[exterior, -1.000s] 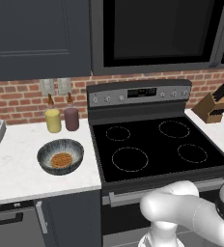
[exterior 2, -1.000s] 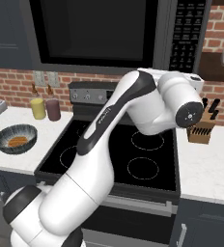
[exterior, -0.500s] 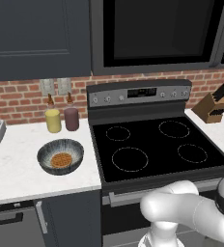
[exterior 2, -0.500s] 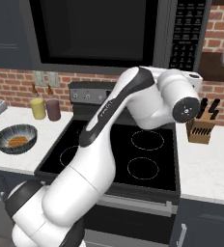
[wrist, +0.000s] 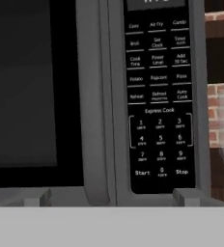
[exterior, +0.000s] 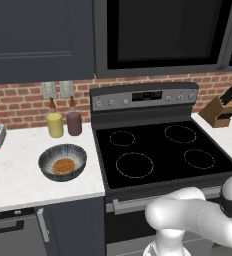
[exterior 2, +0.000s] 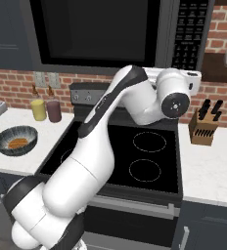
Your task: Open the microwave, place the bowl with waffle inside the microwave, then close the microwave door and turn it on.
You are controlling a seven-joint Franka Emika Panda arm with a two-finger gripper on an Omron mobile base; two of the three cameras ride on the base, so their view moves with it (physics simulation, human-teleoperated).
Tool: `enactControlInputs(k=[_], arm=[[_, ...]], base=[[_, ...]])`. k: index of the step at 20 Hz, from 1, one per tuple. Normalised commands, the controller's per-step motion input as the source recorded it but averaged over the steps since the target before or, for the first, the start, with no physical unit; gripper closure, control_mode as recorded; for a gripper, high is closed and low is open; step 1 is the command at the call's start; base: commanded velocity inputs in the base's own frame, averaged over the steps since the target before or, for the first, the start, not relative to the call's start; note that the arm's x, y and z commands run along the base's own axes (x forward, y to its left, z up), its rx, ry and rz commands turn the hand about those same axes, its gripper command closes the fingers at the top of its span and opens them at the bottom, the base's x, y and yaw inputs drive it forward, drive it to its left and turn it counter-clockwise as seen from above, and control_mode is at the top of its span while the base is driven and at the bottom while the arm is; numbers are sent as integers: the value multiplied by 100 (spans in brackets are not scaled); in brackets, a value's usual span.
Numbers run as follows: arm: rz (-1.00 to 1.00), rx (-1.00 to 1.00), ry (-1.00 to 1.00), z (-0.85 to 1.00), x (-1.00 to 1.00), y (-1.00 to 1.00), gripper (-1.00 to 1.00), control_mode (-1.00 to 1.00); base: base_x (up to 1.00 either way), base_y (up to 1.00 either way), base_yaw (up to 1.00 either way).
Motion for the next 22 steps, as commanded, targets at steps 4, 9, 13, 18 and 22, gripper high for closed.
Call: enactControlInputs(k=[4, 9, 13, 18, 22], arm=[[-5, -1, 4, 0, 38, 0, -100, -100], [0, 0, 5, 0, 41, 0, -100, -100], [1, 0, 7, 0, 36, -3, -100, -100], [0, 0, 5, 0, 24, -1, -100, -100], [0, 0, 0, 0, 10, 0, -100, -100]], base=[[0, 0, 0], [0, 0, 0], [0, 0, 0], [0, 0, 0], [0, 0, 0]])
